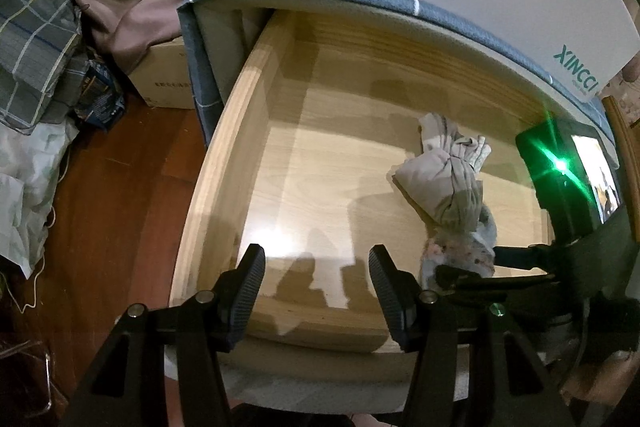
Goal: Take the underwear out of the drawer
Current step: 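Close the right gripper on the white sock with pink floral trim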
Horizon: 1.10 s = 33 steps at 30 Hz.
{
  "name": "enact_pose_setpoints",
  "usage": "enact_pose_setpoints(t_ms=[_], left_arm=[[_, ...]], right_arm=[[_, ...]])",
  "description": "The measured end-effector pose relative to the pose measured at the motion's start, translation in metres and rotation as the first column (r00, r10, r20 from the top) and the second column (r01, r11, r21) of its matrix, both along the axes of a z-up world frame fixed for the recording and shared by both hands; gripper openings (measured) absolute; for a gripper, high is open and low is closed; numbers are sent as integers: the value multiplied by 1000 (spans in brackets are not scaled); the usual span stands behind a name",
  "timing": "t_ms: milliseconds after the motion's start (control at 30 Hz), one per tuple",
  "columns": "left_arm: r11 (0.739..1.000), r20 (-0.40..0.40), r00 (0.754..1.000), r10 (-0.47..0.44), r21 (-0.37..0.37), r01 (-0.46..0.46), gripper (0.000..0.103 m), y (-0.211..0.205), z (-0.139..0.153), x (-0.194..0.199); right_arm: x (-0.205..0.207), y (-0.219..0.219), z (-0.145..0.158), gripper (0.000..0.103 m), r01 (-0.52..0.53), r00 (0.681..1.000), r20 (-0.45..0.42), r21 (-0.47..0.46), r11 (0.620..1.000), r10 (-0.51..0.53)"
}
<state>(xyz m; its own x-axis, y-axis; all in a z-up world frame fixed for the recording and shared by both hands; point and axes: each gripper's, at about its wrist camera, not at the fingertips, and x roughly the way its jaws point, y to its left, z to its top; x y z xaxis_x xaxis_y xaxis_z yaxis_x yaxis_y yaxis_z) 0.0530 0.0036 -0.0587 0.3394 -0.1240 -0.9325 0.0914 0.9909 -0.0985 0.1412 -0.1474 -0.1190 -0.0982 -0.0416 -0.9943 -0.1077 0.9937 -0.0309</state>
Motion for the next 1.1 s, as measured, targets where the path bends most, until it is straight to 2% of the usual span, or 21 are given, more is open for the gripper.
enact_pose_setpoints(t_ms=[67, 200, 467, 733, 800, 900, 1100], left_arm=[[1000, 0, 1000, -2, 2, 2, 55, -1, 0, 0], [1000, 2, 1000, -7, 12, 7, 55, -2, -2, 0], [999, -2, 1000, -21, 29, 21, 55, -6, -3, 1], [998, -3, 999, -32, 55, 32, 55, -10, -6, 2], [998, -5, 999, -32, 56, 32, 55, -10, -6, 2], [997, -6, 999, -38, 73, 39, 55, -12, -6, 1], [994, -15, 998, -54, 95, 55, 55, -15, -8, 0]], right_arm=[[1, -7, -3, 51, -12, 1000, -6, -30, 999, 12], [-3, -37, -5, 43, 48, 999, -10, -25, 999, -49], [-19, -86, -7, 41, 94, 995, -12, -57, 994, -94], [-33, -104, -8, 41, 126, 992, 5, -56, 990, -126], [-31, -106, -10, 39, 159, 987, 13, -60, 985, -158], [-31, -102, -11, 38, 172, 985, 27, -96, 980, -170], [-37, -96, -14, 38, 184, 983, 36, -111, 977, -181]])
